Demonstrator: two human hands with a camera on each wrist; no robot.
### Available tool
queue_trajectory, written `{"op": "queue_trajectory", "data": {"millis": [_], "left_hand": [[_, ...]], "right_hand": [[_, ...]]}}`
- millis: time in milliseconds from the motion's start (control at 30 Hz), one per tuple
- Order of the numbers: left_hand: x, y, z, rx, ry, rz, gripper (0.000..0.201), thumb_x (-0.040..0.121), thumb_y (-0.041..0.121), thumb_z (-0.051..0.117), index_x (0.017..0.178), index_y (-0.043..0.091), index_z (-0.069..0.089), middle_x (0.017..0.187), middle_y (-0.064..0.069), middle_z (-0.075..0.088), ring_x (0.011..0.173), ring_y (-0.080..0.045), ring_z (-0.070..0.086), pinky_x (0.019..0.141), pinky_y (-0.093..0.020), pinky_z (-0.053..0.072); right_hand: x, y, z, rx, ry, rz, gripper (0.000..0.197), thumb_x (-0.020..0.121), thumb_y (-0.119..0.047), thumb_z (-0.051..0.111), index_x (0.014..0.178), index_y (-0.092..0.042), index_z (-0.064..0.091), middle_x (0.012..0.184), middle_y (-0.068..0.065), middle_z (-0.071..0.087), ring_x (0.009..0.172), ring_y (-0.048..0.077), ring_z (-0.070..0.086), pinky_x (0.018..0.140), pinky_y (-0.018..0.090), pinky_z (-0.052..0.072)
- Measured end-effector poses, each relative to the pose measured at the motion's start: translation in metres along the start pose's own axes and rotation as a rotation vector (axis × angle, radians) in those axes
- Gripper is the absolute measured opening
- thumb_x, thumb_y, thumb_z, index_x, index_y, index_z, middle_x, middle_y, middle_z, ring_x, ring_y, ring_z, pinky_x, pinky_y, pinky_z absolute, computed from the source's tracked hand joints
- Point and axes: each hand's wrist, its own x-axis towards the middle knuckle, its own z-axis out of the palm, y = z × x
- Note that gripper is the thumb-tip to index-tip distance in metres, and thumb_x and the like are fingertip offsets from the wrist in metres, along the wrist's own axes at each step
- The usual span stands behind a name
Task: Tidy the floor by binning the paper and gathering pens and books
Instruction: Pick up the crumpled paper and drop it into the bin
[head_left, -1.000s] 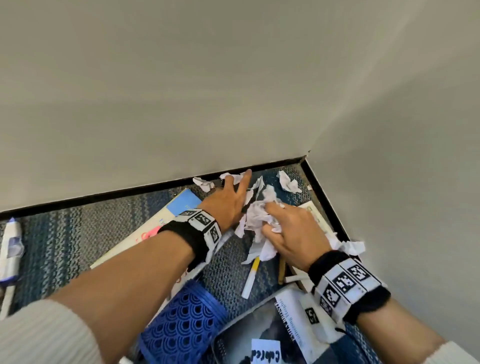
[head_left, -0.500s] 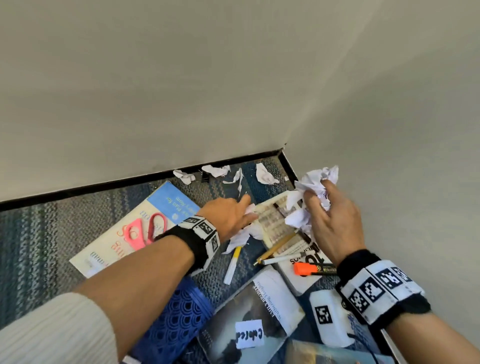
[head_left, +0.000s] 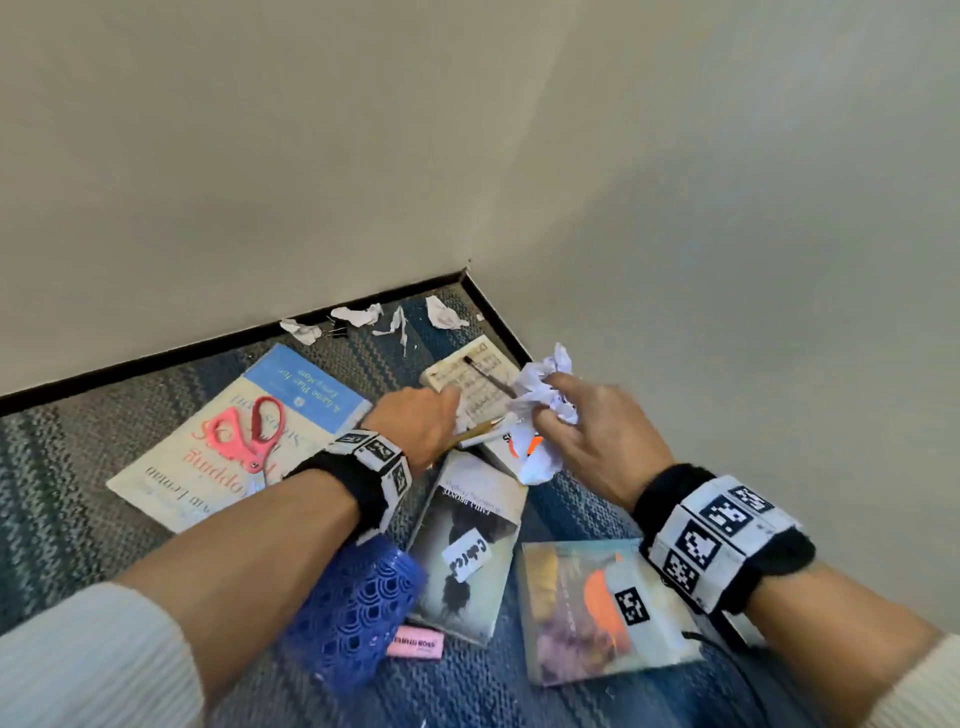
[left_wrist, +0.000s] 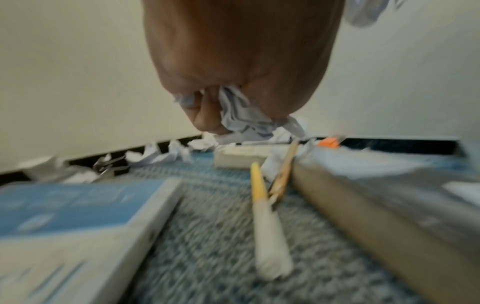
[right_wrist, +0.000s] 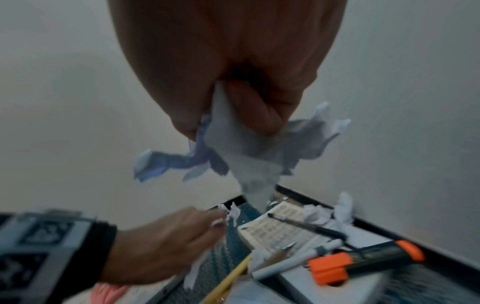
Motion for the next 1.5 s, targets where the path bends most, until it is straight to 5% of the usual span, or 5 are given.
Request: {"op": "queue_trajectory", "data": {"millis": [400,1000,1167,1300,1500], "left_hand": [[-0.077,0.205,-0.107,-0.279,0.121,0.565,0.016,0.095,0.02,0.038,0.086,0.013,0.049,0.091,-0.019,0.063,0.077,-0.038,0.056,0.064,-0.037,0.04],[-0.159,0.467,-0.115,-0.507,0.051,0.713,0.031,0.101,0.037,0.033,0.099,0.011,0.049,0.09,-0.015,0.064,0.08,-0.036,0.06,0.072,-0.042,0.049],[-0.159,0.502,-0.097,-0.481,-0.228,0.659,0.028,0.099,0.035,0.031,0.108,0.009,0.04,0.094,-0.009,0.058,0.089,-0.026,0.059,0.073,-0.036,0.045],[-0.157,0.497,-0.087,-0.04,-0.433,0.694,0.031,0.097,0.019,0.043,0.12,0.001,0.053,0.117,-0.016,0.061,0.104,-0.032,0.059,0.081,-0.035,0.045],[-0.163,0.493,-0.089,0.062,-0.332,0.775,0.023,0.087,0.024,0.061,0.1,0.007,0.067,0.096,-0.01,0.068,0.09,-0.027,0.063,0.081,-0.036,0.055]], "right_hand": [[-0.21,-0.009,-0.143,-0.3,-0.05,0.238,0.03,0.08,-0.04,0.041,0.093,-0.021,0.06,0.065,0.005,0.052,0.064,0.029,0.046,0.061,0.036,0.04],[-0.442,0.147,-0.178,-0.099,0.039,0.329,0.004,0.087,-0.025,0.057,0.091,-0.025,0.058,0.057,-0.01,0.049,0.057,-0.001,0.05,0.055,0.015,0.033],[-0.462,0.19,-0.144,0.009,-0.176,0.442,0.047,0.083,-0.058,0.048,0.122,-0.037,0.031,0.116,-0.001,0.054,0.099,0.016,0.055,0.09,0.037,0.049],[-0.47,0.195,-0.121,-0.17,-0.533,0.409,0.06,0.086,-0.07,0.04,0.127,-0.032,0.018,0.103,0.0,0.047,0.085,0.019,0.053,0.071,0.035,0.045],[-0.463,0.194,-0.125,-0.214,-0.567,0.324,0.092,0.068,-0.087,0.044,0.14,-0.037,0.016,0.119,0.004,0.041,0.089,0.015,0.049,0.08,0.031,0.045]]}}
